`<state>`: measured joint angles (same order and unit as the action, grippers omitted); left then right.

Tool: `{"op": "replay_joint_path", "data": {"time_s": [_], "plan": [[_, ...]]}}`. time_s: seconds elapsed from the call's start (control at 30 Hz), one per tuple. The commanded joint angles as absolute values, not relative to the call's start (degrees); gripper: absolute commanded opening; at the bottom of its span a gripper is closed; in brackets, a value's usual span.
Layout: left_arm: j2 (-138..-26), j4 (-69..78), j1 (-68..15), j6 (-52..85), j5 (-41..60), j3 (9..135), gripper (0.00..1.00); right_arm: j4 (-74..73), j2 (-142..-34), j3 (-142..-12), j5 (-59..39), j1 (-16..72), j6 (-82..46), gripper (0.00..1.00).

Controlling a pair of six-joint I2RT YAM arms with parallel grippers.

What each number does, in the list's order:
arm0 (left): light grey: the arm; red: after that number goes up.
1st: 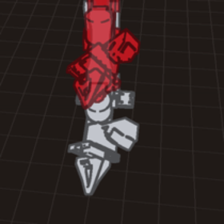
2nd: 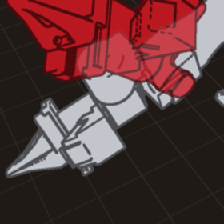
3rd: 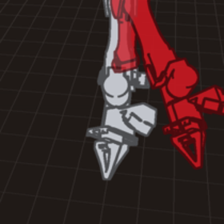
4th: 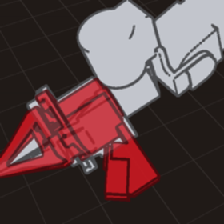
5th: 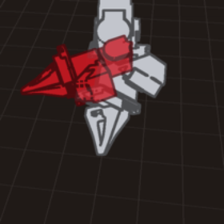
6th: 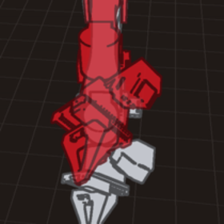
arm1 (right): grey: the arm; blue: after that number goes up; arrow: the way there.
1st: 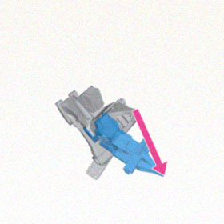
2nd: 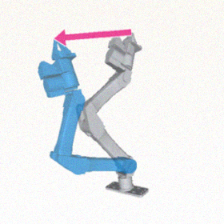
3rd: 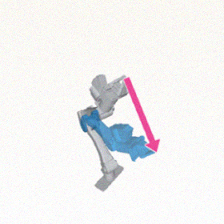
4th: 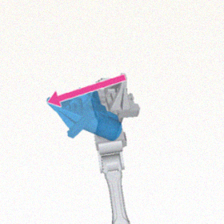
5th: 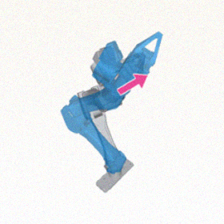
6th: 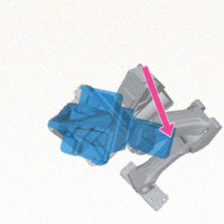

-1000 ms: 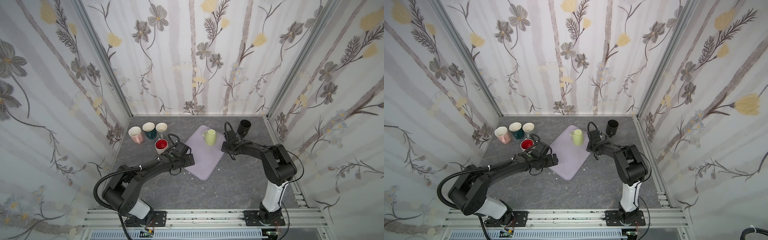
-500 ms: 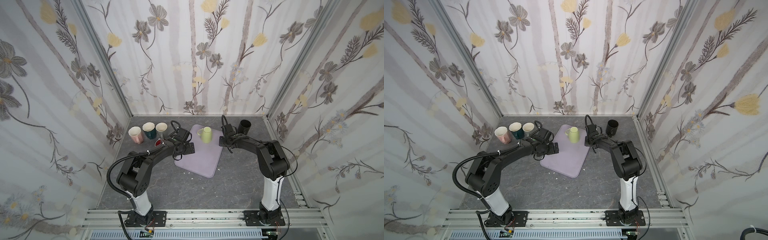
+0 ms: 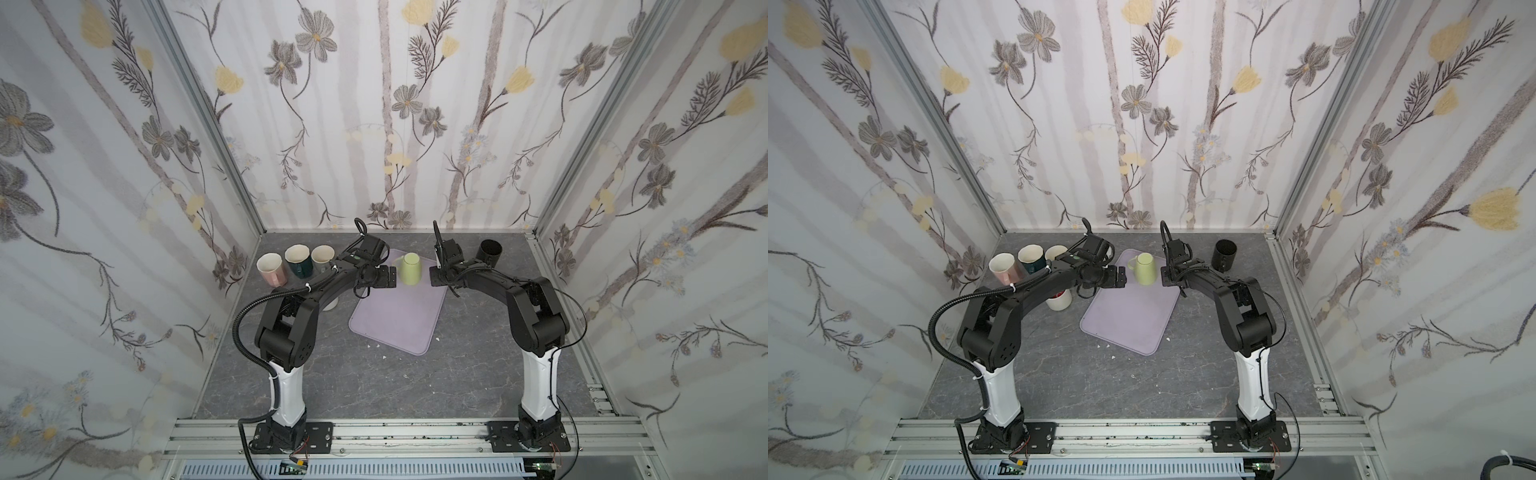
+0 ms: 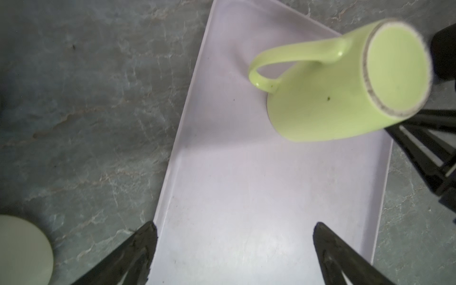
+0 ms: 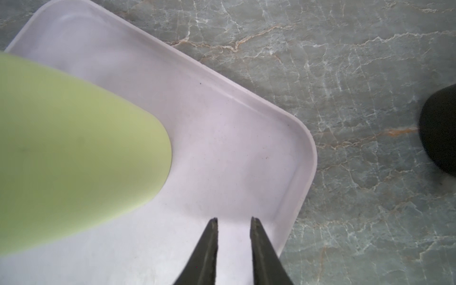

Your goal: Turn the mug right side up

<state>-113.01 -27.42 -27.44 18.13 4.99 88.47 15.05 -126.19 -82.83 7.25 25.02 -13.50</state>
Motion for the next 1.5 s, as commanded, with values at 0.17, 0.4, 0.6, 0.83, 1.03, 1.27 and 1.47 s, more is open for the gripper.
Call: {"op": "replay_joint_path", "data": {"time_s": [0.17, 0.4, 0.6, 0.83, 1.03, 1.27, 1.47], "plan": [[-121.7, -27.7, -24.9, 15.2, 8.4, 99.7, 1.00, 13.1, -119.5, -77.6, 1.7, 25.1, -18.7, 0.33], [-124.6, -21.8, -23.6, 18.6, 8.5, 102.1, 1.00, 11.9, -113.5, -70.8, 1.1, 25.1, -21.1, 0.34], [-132.8, -26.9, -22.9, 19.1, 5.3, 113.5, 1.00, 5.6, -106.7, -61.8, -4.0, 25.2, -22.2, 0.62], [-141.9, -33.1, -21.6, 18.7, 4.8, 126.2, 1.00, 1.2, -98.3, -52.3, -5.4, 25.2, -25.8, 0.70], [-146.2, -38.2, -22.6, 12.7, 5.1, 133.2, 1.00, 1.3, -96.7, -50.0, -4.5, 24.8, -26.7, 0.70], [-144.8, -37.6, -23.9, 9.6, 7.7, 131.0, 1.00, 0.6, -97.7, -50.4, -4.7, 24.8, -27.2, 0.69], [-138.9, -33.7, -26.4, 8.8, 7.2, 120.4, 1.00, 0.0, -97.6, -51.0, -4.3, 24.8, -26.8, 0.68]]}}
